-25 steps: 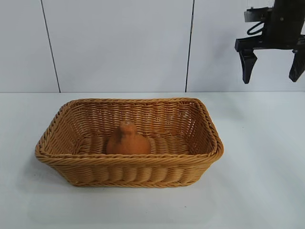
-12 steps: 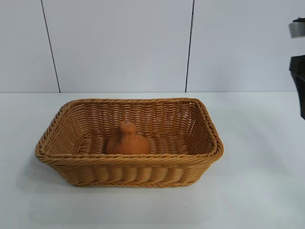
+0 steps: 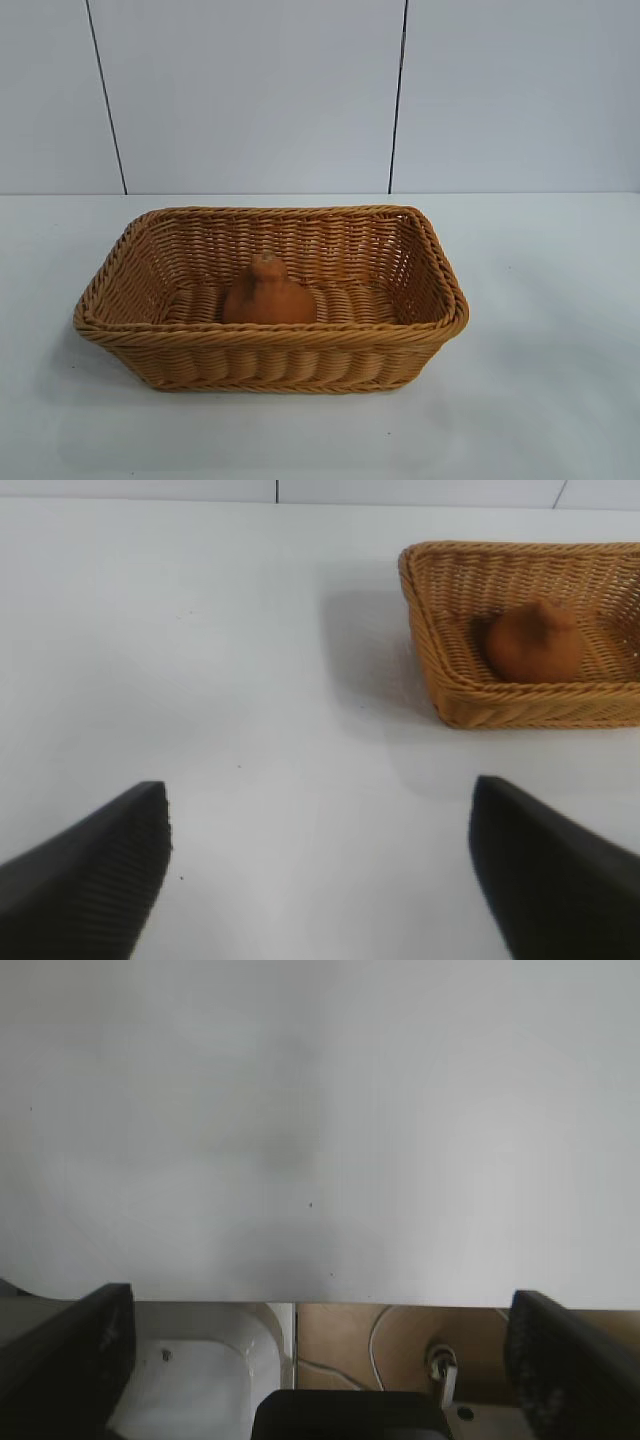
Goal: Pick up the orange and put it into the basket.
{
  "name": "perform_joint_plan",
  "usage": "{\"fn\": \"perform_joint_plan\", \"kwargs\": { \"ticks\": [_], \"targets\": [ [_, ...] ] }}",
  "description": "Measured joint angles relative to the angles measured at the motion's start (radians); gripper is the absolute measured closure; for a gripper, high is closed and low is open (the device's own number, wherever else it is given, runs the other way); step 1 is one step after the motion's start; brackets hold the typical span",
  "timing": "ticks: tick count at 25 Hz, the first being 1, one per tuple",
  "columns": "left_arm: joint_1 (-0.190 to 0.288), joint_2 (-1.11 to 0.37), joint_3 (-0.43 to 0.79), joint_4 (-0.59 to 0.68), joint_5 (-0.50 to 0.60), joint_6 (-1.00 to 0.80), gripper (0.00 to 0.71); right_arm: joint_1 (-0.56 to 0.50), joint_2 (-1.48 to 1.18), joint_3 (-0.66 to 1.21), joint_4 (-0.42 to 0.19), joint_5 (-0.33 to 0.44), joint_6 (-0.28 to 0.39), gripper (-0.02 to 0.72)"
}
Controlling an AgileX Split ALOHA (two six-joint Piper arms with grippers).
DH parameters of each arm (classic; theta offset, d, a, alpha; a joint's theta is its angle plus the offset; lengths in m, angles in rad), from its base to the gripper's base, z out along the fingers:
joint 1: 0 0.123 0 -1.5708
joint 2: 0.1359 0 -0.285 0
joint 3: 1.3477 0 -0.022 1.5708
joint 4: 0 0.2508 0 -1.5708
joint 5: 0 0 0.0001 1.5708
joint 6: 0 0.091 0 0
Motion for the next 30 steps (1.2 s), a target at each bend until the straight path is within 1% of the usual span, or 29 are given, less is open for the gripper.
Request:
{"fn": "perform_joint_plan", "kwargs": {
  "ticks": [5,14,19,22,30],
  "targets": [
    [0.0,0.0,0.0,0.0,0.0,0.0,0.128,0.0,-0.196,0.0,0.014,-0.002,-0.001,0.01],
    [0.0,0.0,0.0,0.0,0.0,0.0,0.128,-0.002,-0.47,0.003,0.014,-0.002,-0.001,0.01],
    [0.0,0.0,0.0,0.0,0.0,0.0,0.128,-0.062,-0.579,0.005,0.014,-0.002,-0.002,0.01],
    [0.0,0.0,0.0,0.0,0.0,0.0,0.128,-0.098,-0.605,0.005,0.014,-0.001,-0.002,0.01],
    [0.0,0.0,0.0,0.0,0.0,0.0,0.128,-0.1,-0.608,0.005,0.02,-0.001,-0.003,0.01]
  ]
}}
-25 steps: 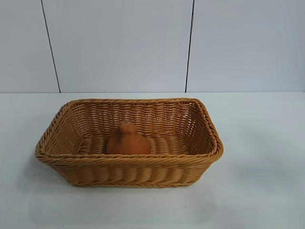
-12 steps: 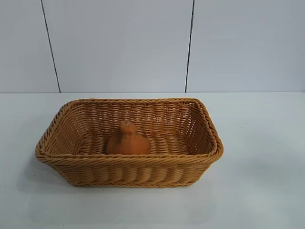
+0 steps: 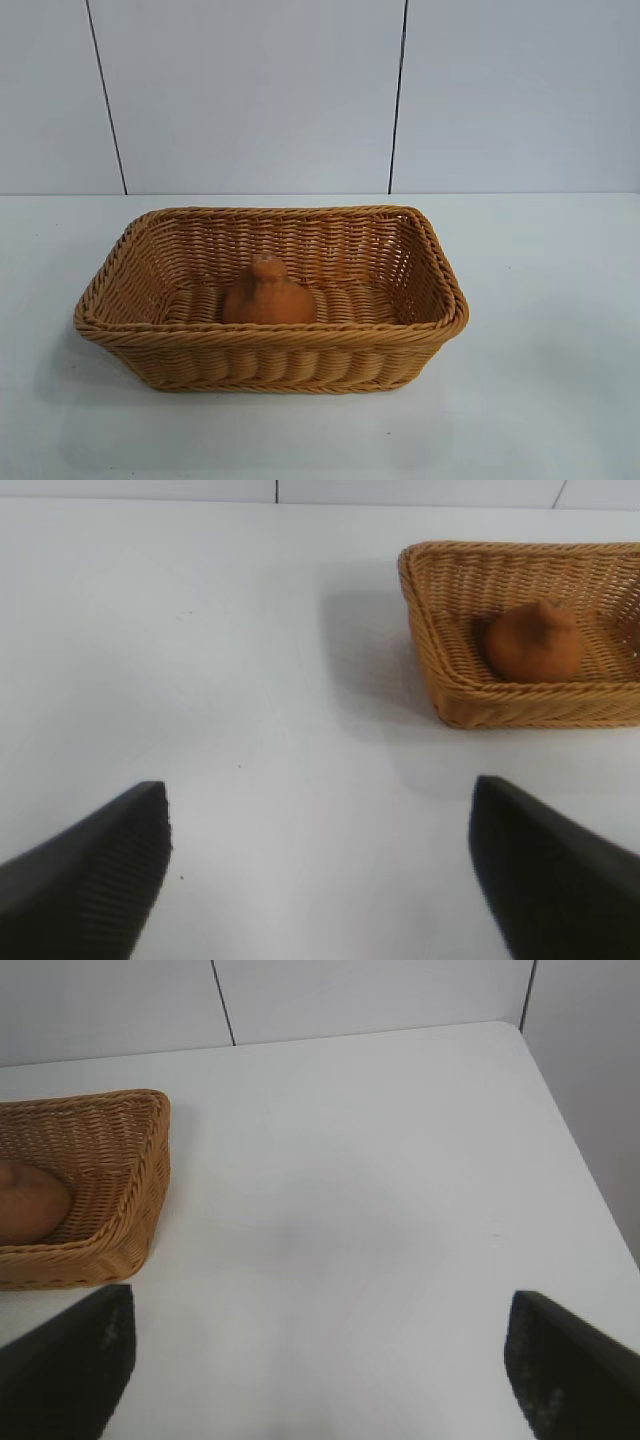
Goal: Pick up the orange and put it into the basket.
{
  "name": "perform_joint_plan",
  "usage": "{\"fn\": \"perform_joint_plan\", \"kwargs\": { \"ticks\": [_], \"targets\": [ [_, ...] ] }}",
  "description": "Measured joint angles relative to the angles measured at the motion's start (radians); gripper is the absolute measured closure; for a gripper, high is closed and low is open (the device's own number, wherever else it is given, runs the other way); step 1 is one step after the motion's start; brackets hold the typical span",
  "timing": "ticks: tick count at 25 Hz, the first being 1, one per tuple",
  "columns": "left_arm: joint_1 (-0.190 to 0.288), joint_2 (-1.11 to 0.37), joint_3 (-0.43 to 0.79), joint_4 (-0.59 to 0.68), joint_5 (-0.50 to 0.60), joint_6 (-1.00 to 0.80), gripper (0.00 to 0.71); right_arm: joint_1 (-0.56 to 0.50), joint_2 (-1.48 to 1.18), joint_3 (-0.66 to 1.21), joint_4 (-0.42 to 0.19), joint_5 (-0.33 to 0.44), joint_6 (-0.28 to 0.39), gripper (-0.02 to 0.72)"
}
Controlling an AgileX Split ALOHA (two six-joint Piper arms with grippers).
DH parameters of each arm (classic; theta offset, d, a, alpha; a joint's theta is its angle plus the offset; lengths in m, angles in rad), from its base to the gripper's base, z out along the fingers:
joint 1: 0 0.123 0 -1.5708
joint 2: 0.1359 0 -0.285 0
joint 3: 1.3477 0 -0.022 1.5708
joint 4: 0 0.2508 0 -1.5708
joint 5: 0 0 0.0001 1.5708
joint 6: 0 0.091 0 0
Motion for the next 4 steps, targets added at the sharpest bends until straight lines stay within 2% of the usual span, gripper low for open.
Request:
{"fn": "perform_joint_plan", "kwargs": {
  "ticks": [4],
  "targets": [
    [0.0,0.0,0.0,0.0,0.0,0.0,0.128,0.0,0.0,0.0,0.0,0.0,0.0,0.01]
  ]
}}
